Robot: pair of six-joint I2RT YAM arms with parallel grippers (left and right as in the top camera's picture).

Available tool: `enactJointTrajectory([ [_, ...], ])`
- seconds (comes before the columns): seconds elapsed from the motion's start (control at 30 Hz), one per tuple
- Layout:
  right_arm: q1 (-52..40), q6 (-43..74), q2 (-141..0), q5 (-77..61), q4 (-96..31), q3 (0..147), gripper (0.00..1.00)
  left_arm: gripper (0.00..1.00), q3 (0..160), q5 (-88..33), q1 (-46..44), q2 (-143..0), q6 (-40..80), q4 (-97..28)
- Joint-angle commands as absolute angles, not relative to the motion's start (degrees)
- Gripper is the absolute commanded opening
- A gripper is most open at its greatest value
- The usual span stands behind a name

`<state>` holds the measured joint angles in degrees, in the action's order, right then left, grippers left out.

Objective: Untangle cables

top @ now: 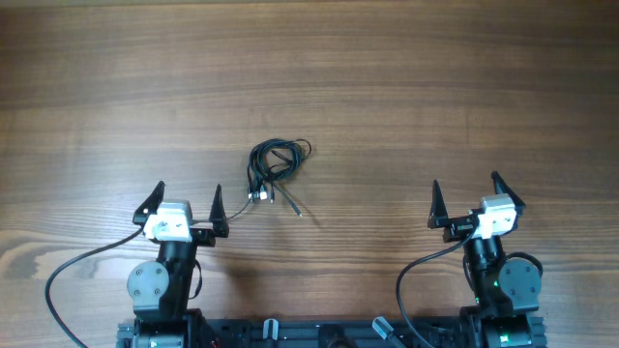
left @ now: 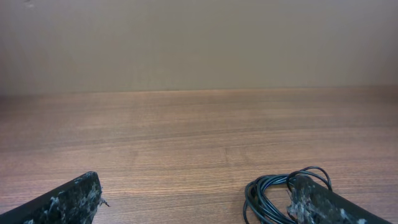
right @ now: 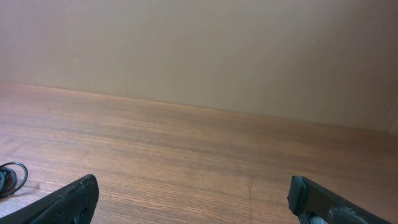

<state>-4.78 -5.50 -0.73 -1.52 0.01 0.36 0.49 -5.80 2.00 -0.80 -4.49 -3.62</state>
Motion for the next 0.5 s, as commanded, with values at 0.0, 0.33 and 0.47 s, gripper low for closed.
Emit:
enactJointTrajectory([
  [0.0,-4.5,-6.0,-0.3,-2.7,0.1,0.3,1.00,1.00,0.3,-5.3,2.4,-0.4,-5.6,-4.1],
  [0.33,-4.5,-6.0,-0.3,-2.7,0.1,0.3,1.00,1.00,0.3,-5.3,2.4,-0.4,-5.6,-4.1],
  [0.47,-4.5,-6.0,-0.3,-2.7,0.1,0.3,1.00,1.00,0.3,-4.5,2.4,-0.4,-7.8,-2.9],
])
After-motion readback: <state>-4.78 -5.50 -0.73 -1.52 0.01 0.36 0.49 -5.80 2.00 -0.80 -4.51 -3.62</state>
